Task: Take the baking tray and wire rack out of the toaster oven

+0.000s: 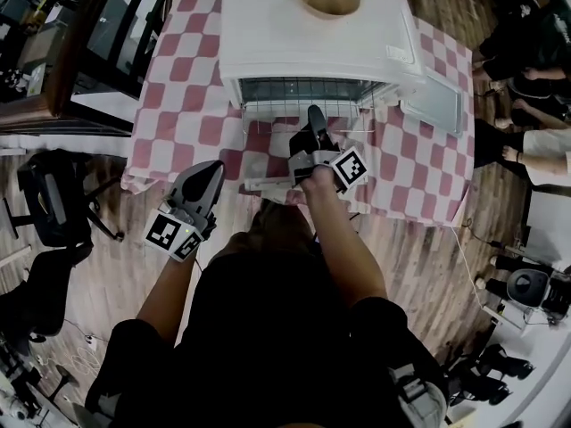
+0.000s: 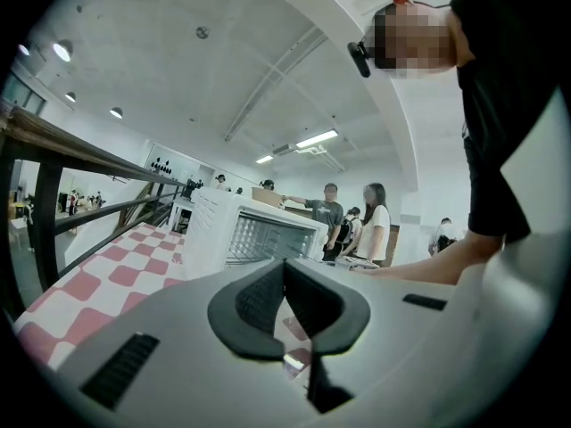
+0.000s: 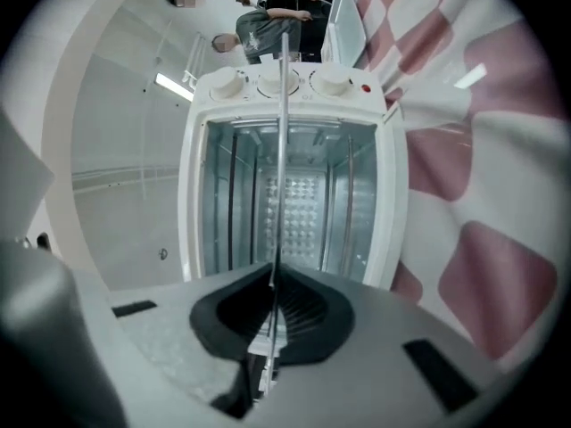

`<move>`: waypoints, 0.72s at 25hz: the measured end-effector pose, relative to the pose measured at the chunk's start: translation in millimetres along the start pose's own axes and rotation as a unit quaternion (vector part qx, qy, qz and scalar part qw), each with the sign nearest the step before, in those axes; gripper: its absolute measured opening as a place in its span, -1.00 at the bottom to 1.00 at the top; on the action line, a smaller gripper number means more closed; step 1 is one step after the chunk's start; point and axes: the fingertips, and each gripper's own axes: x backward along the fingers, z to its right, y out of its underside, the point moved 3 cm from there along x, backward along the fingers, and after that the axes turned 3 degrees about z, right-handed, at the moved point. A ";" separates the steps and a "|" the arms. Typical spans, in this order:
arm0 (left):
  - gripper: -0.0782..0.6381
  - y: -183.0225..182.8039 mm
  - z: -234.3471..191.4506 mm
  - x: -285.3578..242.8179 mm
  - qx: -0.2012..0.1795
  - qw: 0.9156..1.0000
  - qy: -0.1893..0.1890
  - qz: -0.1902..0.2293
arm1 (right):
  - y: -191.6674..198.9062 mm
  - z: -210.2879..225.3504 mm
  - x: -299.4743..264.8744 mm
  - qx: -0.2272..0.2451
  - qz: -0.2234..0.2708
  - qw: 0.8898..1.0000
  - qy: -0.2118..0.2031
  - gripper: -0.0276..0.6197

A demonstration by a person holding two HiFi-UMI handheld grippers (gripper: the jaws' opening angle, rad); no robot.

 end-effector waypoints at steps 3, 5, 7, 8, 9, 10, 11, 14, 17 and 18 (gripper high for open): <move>-0.79 -2.3 9.9 10.2 -0.003 1.000 0.004 0.004 | 6.3 -1.9 23.7 -0.005 0.002 1.000 0.002 -0.90; -0.79 -2.7 16.1 16.9 -0.003 1.000 0.007 0.006 | 11.5 -2.9 40.7 -0.009 0.003 1.000 0.005 -0.90; -0.79 -3.1 22.4 22.4 -0.003 1.000 0.011 0.008 | 15.7 -3.6 57.0 -0.011 0.004 1.000 0.009 -0.90; -0.79 -3.7 25.4 24.4 -0.003 1.000 0.013 0.010 | 17.0 -4.1 64.3 -0.012 0.004 1.000 0.010 -0.90; -0.79 -4.2 28.1 25.9 -0.004 1.000 0.015 0.012 | 17.9 -4.5 71.1 -0.012 0.004 1.000 0.011 -0.90; -0.79 -4.5 30.9 27.1 -0.006 1.000 0.018 0.014 | 18.6 -5.1 77.8 -0.012 0.003 1.000 0.012 -0.90; -0.79 -4.4 33.6 27.8 -0.007 1.000 0.021 0.016 | 18.8 -5.6 84.4 -0.013 0.002 1.000 0.013 -0.90; -0.79 -2.9 41.4 29.6 -0.011 0.999 0.029 0.015 | 17.4 -7.3 104.3 -0.001 -0.004 1.000 0.016 -0.90; -0.79 -2.3 49.4 32.8 -0.008 0.999 0.037 0.015 | 18.0 -12.2 123.5 0.002 -0.008 1.000 0.015 -0.90; -0.79 -2.5 52.2 33.3 -0.008 0.999 0.040 0.017 | 17.7 -14.0 129.7 0.002 -0.007 1.000 0.015 -0.90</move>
